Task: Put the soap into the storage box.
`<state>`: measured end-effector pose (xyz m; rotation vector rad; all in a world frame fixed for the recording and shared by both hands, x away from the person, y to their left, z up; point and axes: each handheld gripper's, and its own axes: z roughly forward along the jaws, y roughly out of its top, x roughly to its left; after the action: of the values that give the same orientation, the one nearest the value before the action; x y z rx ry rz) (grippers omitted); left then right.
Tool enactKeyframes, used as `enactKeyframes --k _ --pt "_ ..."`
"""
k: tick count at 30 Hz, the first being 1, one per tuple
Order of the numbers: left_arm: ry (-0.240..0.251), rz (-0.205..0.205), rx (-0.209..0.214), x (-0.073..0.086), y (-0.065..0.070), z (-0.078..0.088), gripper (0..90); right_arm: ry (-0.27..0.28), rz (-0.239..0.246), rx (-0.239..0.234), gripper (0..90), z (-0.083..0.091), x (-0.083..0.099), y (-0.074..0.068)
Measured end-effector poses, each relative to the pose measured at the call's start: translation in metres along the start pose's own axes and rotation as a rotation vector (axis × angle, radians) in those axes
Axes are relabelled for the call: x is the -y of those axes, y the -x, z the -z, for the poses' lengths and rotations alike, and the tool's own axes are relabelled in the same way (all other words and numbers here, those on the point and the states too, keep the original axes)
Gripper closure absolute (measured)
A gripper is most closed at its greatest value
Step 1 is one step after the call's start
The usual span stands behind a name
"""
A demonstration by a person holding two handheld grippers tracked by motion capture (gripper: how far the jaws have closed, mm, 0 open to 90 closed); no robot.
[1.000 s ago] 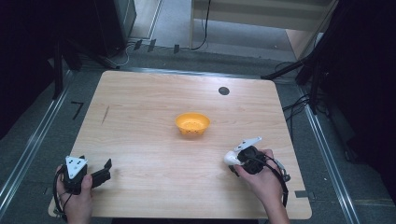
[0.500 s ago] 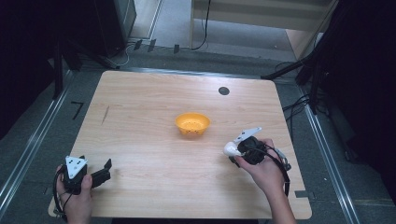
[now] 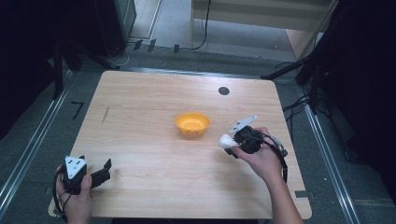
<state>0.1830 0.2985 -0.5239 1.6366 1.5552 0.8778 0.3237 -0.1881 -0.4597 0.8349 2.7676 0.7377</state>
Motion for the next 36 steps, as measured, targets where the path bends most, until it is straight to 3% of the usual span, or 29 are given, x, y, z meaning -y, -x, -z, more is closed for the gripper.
enactKeyframes --k 13,27,36 --pt "0.002 0.004 0.002 0.000 0.000 0.000 9.0 -0.030 0.110 -0.065 50.9 -0.008 -0.026 0.010" --pt "0.002 0.004 0.005 0.000 -0.001 0.000 9.0 -0.023 0.180 -0.134 50.9 -0.012 -0.054 0.019" --pt "0.003 0.006 0.005 0.000 -0.001 0.000 8.9 -0.030 0.229 -0.153 50.9 -0.020 -0.075 0.021"
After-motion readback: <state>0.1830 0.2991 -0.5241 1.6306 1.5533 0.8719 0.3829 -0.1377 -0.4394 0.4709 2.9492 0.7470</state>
